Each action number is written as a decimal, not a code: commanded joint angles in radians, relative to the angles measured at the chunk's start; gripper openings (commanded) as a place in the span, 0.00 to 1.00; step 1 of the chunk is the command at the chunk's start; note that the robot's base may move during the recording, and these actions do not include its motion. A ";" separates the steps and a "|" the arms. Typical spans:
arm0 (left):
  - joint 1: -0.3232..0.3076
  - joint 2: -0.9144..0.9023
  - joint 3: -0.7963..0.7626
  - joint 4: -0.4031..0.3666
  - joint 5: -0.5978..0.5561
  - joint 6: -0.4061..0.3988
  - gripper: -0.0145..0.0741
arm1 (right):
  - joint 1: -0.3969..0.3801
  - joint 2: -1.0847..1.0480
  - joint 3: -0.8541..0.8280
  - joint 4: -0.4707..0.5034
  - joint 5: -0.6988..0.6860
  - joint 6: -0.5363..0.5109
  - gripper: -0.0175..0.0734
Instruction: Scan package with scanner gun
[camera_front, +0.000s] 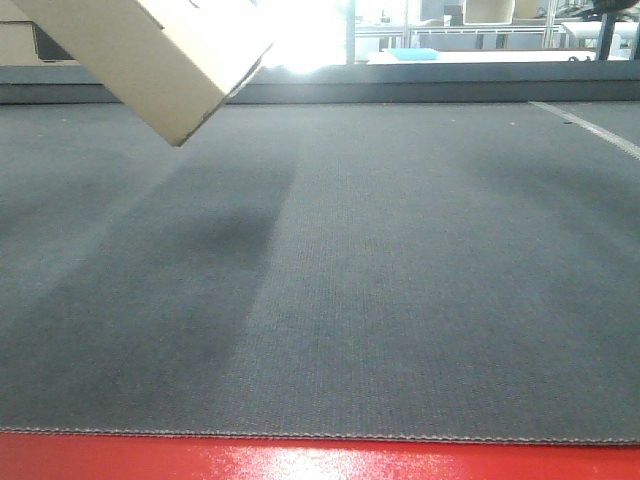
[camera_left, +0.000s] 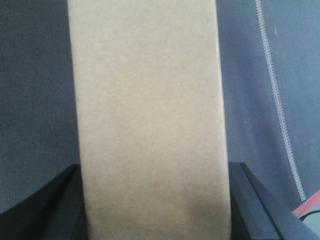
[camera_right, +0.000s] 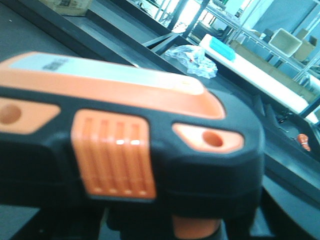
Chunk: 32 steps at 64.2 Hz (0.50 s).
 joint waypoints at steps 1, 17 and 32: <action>-0.002 -0.015 -0.007 -0.013 0.014 0.005 0.04 | -0.002 0.000 -0.044 -0.024 -0.034 -0.006 0.02; -0.002 -0.015 -0.007 0.024 0.017 0.005 0.04 | -0.002 0.024 -0.074 -0.024 -0.043 -0.006 0.02; -0.002 -0.015 -0.007 0.024 0.017 0.005 0.04 | -0.002 0.030 -0.074 -0.059 -0.041 -0.006 0.02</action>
